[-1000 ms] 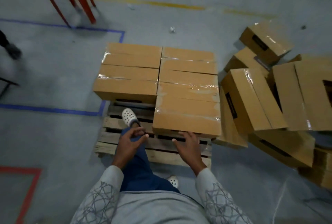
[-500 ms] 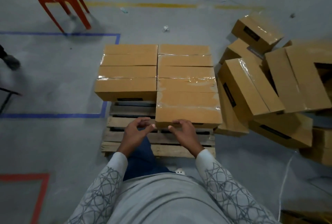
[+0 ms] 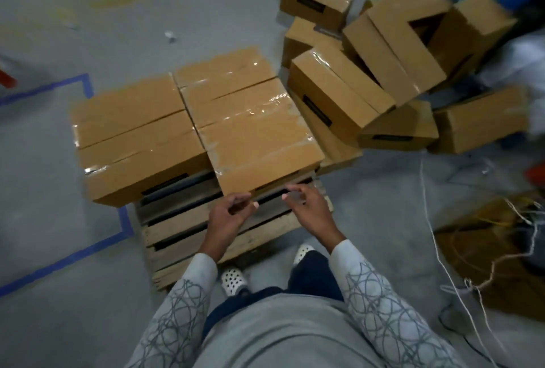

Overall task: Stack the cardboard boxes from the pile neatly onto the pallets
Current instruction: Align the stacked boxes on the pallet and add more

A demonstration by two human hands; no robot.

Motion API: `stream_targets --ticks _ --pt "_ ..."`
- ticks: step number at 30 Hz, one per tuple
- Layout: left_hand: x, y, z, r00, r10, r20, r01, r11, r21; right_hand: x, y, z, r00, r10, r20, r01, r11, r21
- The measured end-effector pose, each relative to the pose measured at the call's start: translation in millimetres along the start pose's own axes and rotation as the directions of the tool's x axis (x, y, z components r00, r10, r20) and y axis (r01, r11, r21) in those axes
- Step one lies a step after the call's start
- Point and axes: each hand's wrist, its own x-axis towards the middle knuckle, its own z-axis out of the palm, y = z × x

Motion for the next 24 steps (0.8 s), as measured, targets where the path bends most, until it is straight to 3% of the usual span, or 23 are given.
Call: stream_targets --ticks 6,12,19,24 --pt "21.5 36.6 68.3 0.990 0.010 0.139 -0.016 0.999 0.043 3.0 28.4 -66.1 0.986 0.104 -0.133 -0.086 0.987 0.135" --pt "49.2 84.0 202.0 0.967 -0.015 0.255 -0.007 0.997 0.082 20.8 76.1 -181.5 0.969 0.120 -0.215 -0.076 0.976 0.203" --pt "79.6 144.9 368.4 0.967 -0.028 0.252 0.025 1.000 0.015 67.0 131.9 -335.8 0.910 0.184 -0.373 -0.079 0.957 0.278" --pt "116.1 173.1 418.0 0.969 -0.001 0.247 -0.018 0.997 0.076 127.5 124.6 -392.2 0.913 0.235 -0.335 -0.090 0.913 0.398"
